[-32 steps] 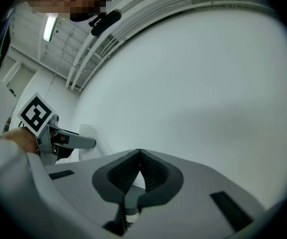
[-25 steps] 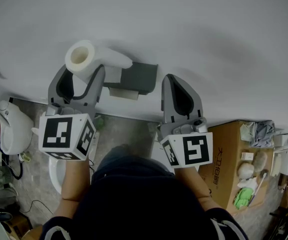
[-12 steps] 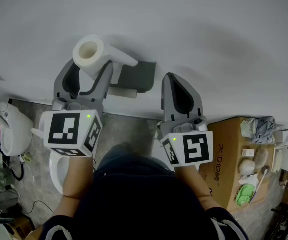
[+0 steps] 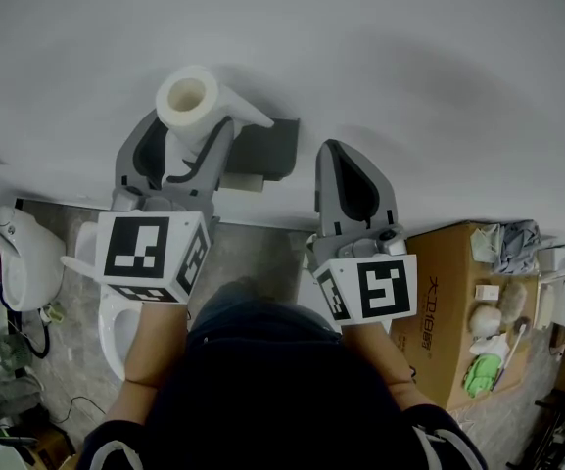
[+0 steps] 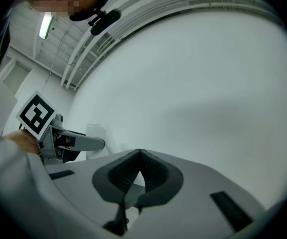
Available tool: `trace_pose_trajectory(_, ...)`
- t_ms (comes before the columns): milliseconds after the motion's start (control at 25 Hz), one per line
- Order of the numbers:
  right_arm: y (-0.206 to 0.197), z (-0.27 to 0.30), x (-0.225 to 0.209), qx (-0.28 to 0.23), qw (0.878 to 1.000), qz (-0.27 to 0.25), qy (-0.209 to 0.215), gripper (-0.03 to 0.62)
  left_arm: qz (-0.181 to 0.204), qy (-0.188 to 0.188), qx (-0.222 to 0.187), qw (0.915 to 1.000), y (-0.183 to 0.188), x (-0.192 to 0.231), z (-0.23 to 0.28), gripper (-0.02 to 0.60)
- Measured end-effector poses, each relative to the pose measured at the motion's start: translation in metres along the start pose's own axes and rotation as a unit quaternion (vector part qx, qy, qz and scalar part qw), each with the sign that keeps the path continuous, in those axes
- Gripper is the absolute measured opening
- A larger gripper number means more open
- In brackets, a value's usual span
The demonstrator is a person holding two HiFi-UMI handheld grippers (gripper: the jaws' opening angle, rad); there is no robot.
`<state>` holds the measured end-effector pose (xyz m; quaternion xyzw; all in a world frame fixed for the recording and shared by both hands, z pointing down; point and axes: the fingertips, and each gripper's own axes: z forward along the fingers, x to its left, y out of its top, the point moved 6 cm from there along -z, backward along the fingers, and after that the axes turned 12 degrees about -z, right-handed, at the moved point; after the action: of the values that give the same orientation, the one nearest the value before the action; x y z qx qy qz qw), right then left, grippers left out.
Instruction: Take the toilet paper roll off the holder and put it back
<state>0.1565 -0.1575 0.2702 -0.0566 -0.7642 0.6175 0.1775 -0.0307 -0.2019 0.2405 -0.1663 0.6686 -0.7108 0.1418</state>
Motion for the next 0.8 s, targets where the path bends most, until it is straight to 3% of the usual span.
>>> trace_pose_trajectory(800, -0.001, -0.002, -0.003, 0.001, 1.0, 0.002, -0.006, 0.015, 0.0, -0.024, 0.014, 0.9996, -0.024, -0.019, 0.019, 0.284)
